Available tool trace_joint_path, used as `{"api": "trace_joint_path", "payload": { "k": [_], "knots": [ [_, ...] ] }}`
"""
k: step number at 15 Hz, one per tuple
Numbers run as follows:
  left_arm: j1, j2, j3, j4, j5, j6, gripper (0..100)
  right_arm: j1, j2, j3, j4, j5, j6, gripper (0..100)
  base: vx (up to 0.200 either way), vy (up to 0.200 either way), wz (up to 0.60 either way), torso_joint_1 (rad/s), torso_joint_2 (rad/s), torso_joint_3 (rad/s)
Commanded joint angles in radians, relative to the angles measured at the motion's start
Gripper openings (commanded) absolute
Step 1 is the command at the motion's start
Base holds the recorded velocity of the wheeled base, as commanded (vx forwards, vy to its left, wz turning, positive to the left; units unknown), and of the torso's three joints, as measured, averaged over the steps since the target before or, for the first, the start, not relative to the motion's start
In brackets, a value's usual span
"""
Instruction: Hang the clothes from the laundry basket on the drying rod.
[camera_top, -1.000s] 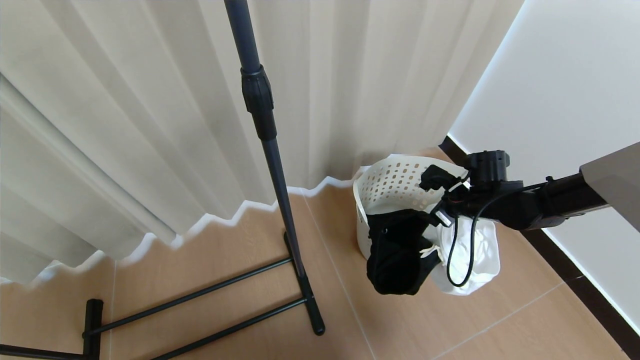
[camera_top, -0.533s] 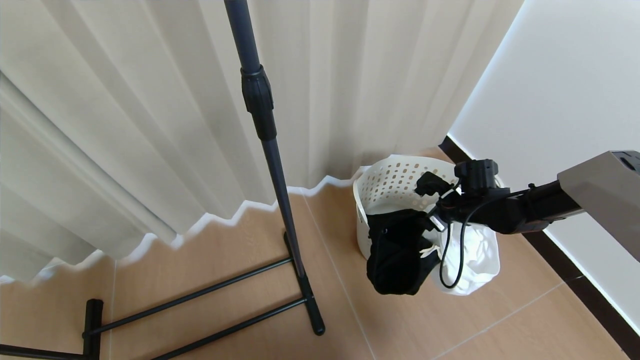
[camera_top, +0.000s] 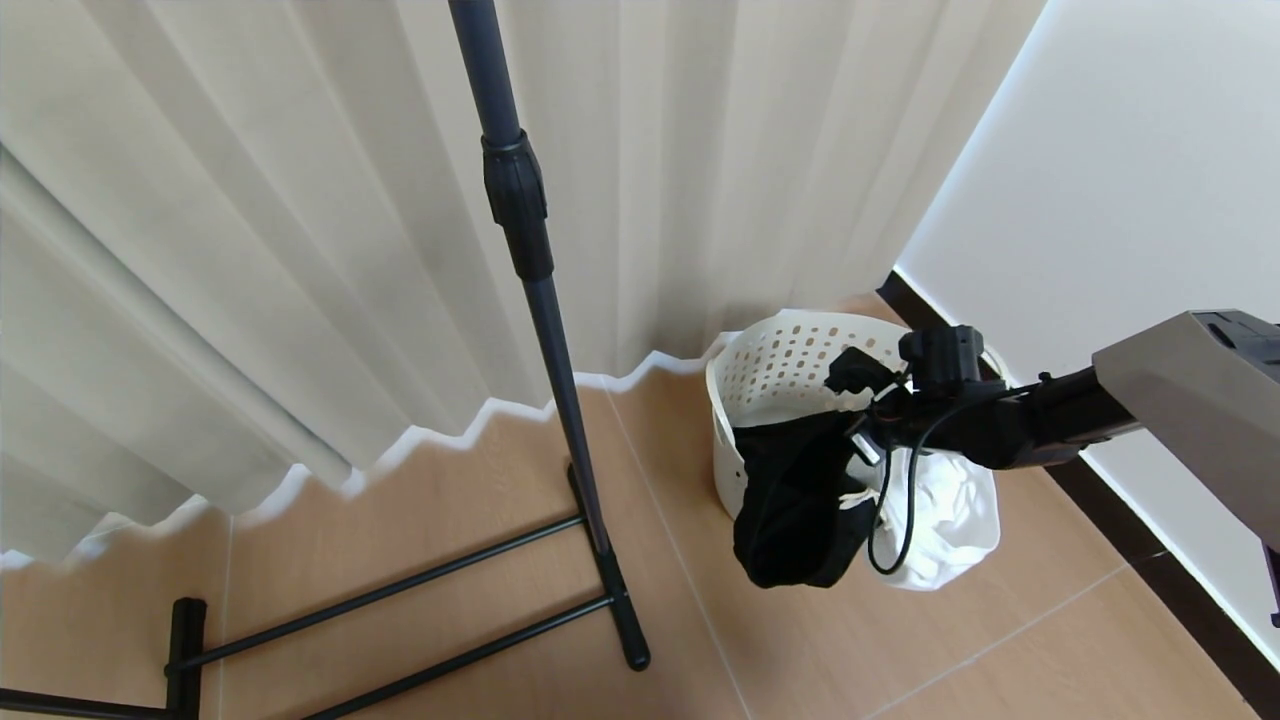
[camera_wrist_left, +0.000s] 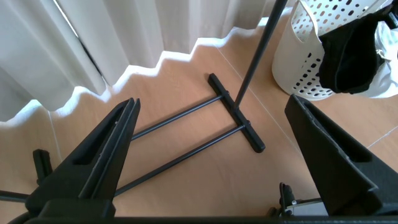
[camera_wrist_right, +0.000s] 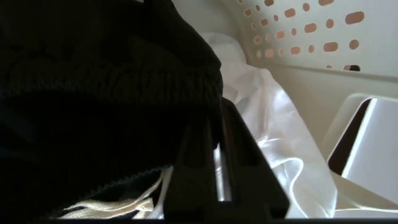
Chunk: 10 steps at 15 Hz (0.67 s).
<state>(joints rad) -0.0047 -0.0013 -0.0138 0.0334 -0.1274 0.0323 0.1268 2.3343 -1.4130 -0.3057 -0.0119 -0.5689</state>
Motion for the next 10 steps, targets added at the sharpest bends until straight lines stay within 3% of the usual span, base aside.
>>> {"api": "trace_joint_path", "payload": {
  "k": [1, 3, 5, 7, 10],
  "knots": [
    [0.0, 0.001, 0.0, 0.0, 0.0, 0.0, 100, 0.002, -0.001, -0.003, -0.001, 0.003, 0.049, 0, 0.0, 0.0, 0.0, 0.0, 0.0, 0.0],
    [0.0, 0.001, 0.0, 0.0, 0.0, 0.0, 100, 0.007, -0.021, 0.006, 0.0, 0.003, 0.115, 0, 0.0, 0.0, 0.0, 0.0, 0.0, 0.0],
    [0.0, 0.001, 0.0, 0.0, 0.002, -0.003, 100, 0.01, -0.122, 0.083, -0.013, 0.004, 0.155, 0, 0.0, 0.0, 0.0, 0.0, 0.0, 0.0],
    [0.0, 0.001, 0.0, -0.001, 0.002, -0.002, 100, 0.037, -0.276, 0.21, -0.023, 0.05, 0.193, 0, 0.0, 0.0, 0.0, 0.0, 0.0, 0.0],
    [0.0, 0.001, 0.0, -0.001, 0.002, -0.002, 100, 0.134, -0.584, 0.503, -0.098, 0.059, 0.293, 0, 0.0, 0.0, 0.0, 0.0, 0.0, 0.0]
  ]
}}
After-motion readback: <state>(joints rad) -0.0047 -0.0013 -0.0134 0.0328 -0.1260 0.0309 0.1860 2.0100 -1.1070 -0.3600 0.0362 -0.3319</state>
